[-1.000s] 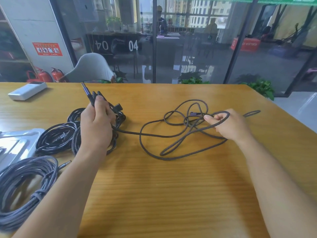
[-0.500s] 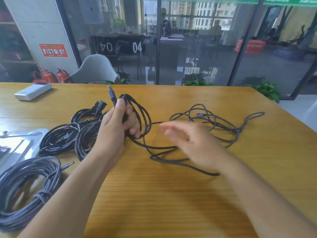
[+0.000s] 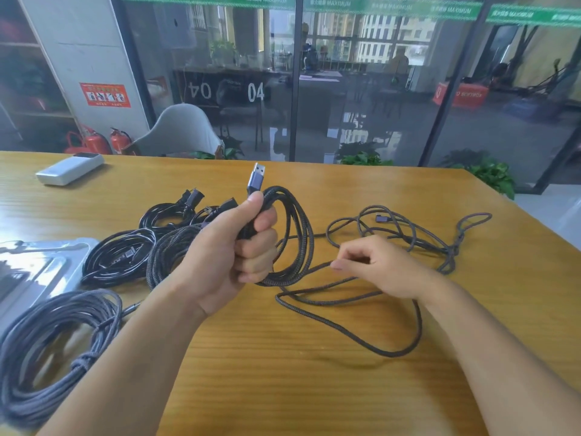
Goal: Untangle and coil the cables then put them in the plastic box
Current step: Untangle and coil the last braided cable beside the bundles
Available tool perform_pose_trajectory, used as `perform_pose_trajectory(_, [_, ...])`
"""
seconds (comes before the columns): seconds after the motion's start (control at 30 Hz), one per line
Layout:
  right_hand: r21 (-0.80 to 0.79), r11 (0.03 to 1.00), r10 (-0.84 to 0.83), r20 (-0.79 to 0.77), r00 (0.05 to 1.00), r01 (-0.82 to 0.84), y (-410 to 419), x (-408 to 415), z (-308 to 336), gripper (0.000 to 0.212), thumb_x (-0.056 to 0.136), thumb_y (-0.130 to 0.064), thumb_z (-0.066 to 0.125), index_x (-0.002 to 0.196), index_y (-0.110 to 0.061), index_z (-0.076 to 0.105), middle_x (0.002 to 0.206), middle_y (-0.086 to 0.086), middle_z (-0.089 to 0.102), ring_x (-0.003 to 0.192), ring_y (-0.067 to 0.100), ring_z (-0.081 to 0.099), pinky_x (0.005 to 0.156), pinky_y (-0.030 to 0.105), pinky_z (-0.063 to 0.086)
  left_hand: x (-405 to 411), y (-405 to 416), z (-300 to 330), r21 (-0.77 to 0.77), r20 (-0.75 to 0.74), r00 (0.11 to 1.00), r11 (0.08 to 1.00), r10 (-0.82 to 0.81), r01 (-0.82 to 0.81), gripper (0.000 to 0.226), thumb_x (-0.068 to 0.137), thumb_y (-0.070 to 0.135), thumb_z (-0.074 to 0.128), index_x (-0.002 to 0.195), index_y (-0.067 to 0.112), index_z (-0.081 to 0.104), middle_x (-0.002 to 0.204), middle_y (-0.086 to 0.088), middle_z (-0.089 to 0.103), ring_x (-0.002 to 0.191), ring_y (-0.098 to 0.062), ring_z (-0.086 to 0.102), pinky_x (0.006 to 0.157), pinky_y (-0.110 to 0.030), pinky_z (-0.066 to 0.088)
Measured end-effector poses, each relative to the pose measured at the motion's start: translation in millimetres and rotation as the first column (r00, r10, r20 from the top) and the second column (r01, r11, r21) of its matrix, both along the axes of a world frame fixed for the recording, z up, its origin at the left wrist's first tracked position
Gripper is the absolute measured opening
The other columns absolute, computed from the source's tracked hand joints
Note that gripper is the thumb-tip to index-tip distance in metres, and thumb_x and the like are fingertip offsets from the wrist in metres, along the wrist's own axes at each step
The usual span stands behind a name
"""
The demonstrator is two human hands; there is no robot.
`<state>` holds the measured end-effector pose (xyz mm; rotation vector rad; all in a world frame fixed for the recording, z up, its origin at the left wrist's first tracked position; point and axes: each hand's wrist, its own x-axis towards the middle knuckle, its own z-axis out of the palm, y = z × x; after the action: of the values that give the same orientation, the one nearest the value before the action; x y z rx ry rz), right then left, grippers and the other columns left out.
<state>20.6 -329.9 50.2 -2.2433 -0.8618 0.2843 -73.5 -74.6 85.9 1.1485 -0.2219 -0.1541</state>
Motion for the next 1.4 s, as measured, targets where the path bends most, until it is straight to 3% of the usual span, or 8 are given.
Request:
perform_pose_trajectory(0.23, [-0.084, 0.937, -0.290, 0.357, 0.888, 0.340, -41, 27, 0, 0.038, 0.085, -0.073, 0.048, 0.081, -0.041, 0.068, 0.076, -0.015, 0.064, 0.078, 0.009, 0.056, 0.067, 0.027, 0.034, 0, 9, 1, 0.180, -0.010, 0.998, 0.981, -0.065, 0.066, 0.038, 0.098, 0.046, 0.044, 0.068, 0.023, 0.049, 0.052, 0.009, 0.023, 0.042, -0.007, 0.016, 0.039, -0.021, 0.015])
perform_pose_trajectory(0.47, [0.290, 0.810, -0.559, 0.646, 0.520, 0.510, -3, 7, 11, 0.036, 0.092, -0.044, 0.075, 0.066, -0.023, 0.063, 0.052, -0.013, 0.056, 0.058, 0.009, 0.064, 0.048, 0.023, 0.039, 3, -28, -15, 0.578, 0.085, 0.996, 0.816, -0.029, -0.026, 0.038, 0.113, 0.037, 0.039, 0.086, 0.011, 0.046, 0.065, -0.003, 0.025, 0.052, -0.014, 0.021, 0.045, -0.020, 0.023])
perform_pose_trajectory(0.63, [0.422, 0.838, -0.540, 0.543, 0.643, 0.346, 25, -23, 17, 0.031, 0.103, -0.029, 0.064, 0.073, -0.020, 0.060, 0.048, -0.012, 0.045, 0.047, 0.011, 0.049, 0.048, 0.022, 0.032, 10, -38, -28, 0.593, 0.107, 0.982, 0.783, 0.153, -0.187, 0.038, 0.112, 0.038, 0.038, 0.083, 0.013, 0.043, 0.061, 0.004, 0.029, 0.051, -0.012, 0.022, 0.044, -0.019, 0.023])
perform_pose_trajectory(0.8, [0.330, 0.926, -0.317, 0.421, 0.850, 0.182, 38, -49, 19, 0.023, 0.107, -0.018, 0.053, 0.088, -0.019, 0.066, 0.057, -0.008, 0.047, 0.056, 0.016, 0.048, 0.053, 0.022, 0.029, 15, -40, -30, 0.490, 0.141, 0.949, 0.813, 0.282, -0.314, 0.039, 0.112, 0.038, 0.035, 0.084, 0.012, 0.042, 0.066, 0.003, 0.024, 0.052, -0.010, 0.019, 0.044, -0.020, 0.019])
perform_pose_trajectory(1.0, [0.183, 0.983, -0.119, 0.517, 0.848, 0.026, 55, -67, 10, 0.013, 0.107, -0.027, 0.054, 0.099, -0.021, 0.062, 0.072, -0.016, 0.052, 0.065, 0.012, 0.050, 0.057, 0.031, 0.041, 11, -40, -25, 0.369, 0.149, 0.917, 0.839, 0.371, -0.400, 0.055, 0.108, 0.057, 0.029, 0.086, 0.011, 0.050, 0.064, -0.007, 0.029, 0.057, -0.020, 0.026, 0.051, -0.025, 0.025])
perform_pose_trajectory(1.13, [0.156, 0.987, -0.035, 0.387, 0.922, -0.028, 52, -68, 9, 0.023, 0.110, -0.034, 0.049, 0.122, -0.025, 0.066, 0.091, -0.016, 0.068, 0.083, 0.009, 0.065, 0.072, 0.033, 0.053, 15, -32, -24, 0.289, 0.189, 0.854, 0.803, 0.485, -0.520, 0.047, 0.112, 0.045, 0.034, 0.086, 0.010, 0.052, 0.069, -0.010, 0.032, 0.054, -0.018, 0.026, 0.049, -0.028, 0.022])
perform_pose_trajectory(1.23, [0.092, 0.995, -0.065, 0.286, 0.956, 0.040, 42, -61, 12, 0.029, 0.111, -0.036, 0.044, 0.104, -0.025, 0.069, 0.089, -0.012, 0.070, 0.085, 0.009, 0.066, 0.073, 0.034, 0.053, 21, -15, -21, 0.193, 0.174, 0.800, 0.777, 0.574, -0.599, 0.044, 0.114, 0.039, 0.031, 0.081, 0.016, 0.049, 0.059, 0.000, 0.036, 0.050, -0.014, 0.026, 0.051, -0.031, 0.018])
perform_pose_trajectory(1.4, [0.250, 0.968, 0.065, -0.341, 0.938, 0.024, 41, -49, 4, 0.035, 0.112, -0.030, 0.044, 0.107, -0.008, 0.071, 0.096, 0.006, 0.076, 0.087, 0.018, 0.072, 0.077, 0.035, 0.062, 22, -6, -20, -0.038, 0.013, 0.833, 0.833, 0.553, -0.553, 0.045, 0.113, 0.042, 0.031, 0.079, 0.019, 0.048, 0.070, -0.009, 0.062, 0.060, -0.024, 0.053, 0.060, -0.032, 0.045])
